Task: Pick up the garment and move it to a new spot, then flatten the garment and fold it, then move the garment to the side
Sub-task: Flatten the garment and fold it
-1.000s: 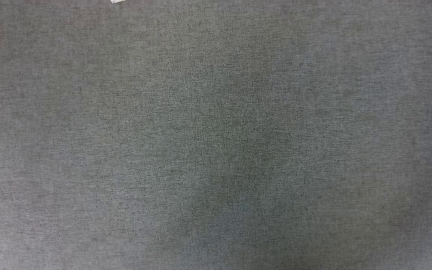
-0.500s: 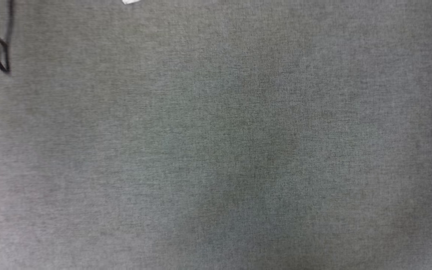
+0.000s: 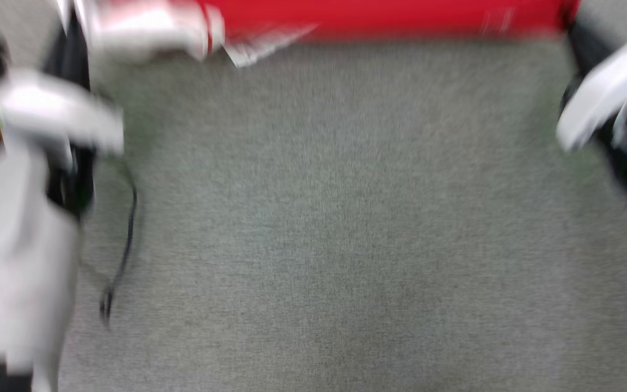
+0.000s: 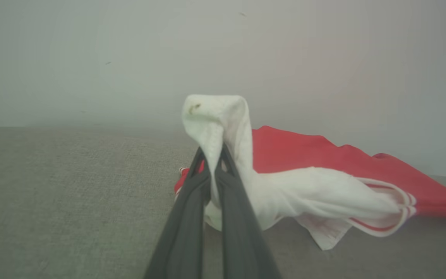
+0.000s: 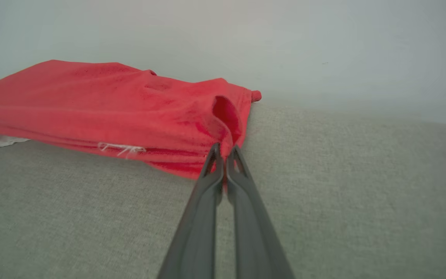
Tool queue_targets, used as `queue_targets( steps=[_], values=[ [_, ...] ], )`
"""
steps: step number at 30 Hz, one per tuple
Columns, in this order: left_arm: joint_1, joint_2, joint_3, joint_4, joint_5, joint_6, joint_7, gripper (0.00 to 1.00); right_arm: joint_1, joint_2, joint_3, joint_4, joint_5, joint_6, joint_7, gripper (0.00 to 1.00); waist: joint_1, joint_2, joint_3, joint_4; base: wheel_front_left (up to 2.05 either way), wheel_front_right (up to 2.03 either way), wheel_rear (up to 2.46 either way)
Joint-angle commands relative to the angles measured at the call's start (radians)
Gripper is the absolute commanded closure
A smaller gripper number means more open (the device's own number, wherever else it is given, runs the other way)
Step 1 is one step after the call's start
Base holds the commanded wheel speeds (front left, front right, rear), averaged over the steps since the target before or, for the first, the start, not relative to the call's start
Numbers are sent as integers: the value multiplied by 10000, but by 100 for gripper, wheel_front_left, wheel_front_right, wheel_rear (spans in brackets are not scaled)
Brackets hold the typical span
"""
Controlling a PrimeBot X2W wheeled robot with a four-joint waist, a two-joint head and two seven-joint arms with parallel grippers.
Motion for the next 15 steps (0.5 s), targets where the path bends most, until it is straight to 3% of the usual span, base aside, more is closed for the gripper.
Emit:
queue_targets(
  steps=[1,9,15],
  values=[
    [583,160,159,-104,146,20,-69,100,411,-35,87,-7,125,-19,-46,100,1,0,-889,-63,0,0,0],
    [4686,-121,781,-1247,438,477,-70,100,3183,-183,540,-437,752,-21,-98,100,1,0,-2526,-272,0,0,0],
    [6728,-250,833,-2152,300,809,61,100,5354,-484,57,-1174,1042,-22,64,100,1,0,-3554,-134,0,0,0]
  ],
)
